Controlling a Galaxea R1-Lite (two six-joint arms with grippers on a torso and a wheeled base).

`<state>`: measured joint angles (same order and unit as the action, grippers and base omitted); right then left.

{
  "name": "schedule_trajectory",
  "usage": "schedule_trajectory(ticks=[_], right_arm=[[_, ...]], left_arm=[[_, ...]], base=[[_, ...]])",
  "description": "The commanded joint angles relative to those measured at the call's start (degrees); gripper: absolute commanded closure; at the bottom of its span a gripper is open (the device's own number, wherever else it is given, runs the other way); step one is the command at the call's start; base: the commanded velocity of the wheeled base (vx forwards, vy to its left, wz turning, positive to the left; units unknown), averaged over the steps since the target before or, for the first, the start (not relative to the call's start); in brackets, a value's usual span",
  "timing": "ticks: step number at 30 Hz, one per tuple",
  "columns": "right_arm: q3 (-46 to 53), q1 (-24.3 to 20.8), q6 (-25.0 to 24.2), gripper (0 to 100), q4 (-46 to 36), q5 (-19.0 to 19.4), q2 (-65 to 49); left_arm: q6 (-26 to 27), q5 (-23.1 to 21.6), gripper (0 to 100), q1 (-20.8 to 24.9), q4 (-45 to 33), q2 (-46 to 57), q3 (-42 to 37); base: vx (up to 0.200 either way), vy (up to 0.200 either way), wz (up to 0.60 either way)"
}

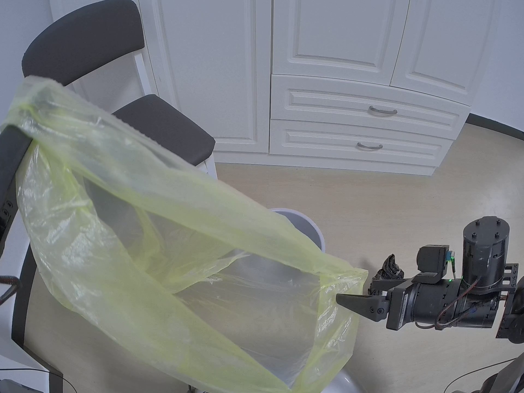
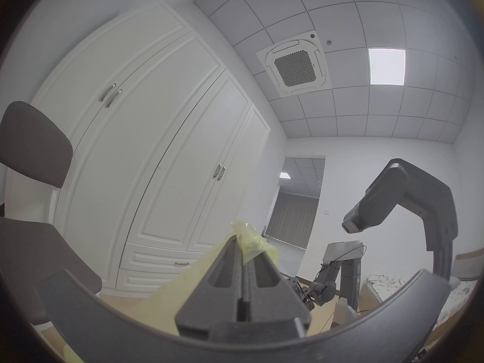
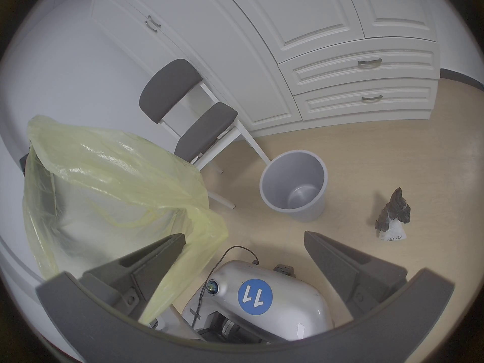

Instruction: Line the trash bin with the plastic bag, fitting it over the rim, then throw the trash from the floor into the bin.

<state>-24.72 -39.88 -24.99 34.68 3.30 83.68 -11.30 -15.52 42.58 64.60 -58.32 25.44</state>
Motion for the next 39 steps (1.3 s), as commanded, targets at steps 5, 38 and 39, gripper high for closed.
schedule_trajectory(ticks=[5,38,39], right_arm=[[0.5,2.3,2.5,0,0.6,0.2,0.7],[0.5,-2.2,-4.4,0,12.3,-0.5,3.3],[0.5,-2.3,-4.4,0,12.3,-0.5,3.4]], left_arm=[[0.0,0.0,100,0.1,0.1,0.0,0.7],[0.0,0.0,100,2.2,0.2,0.3,0.2],[0.0,0.0,100,2.3,0.2,0.3,0.2]], base=[[0.0,0.0,0.0],[0.0,0.0,0.0],[0.0,0.0,0.0]])
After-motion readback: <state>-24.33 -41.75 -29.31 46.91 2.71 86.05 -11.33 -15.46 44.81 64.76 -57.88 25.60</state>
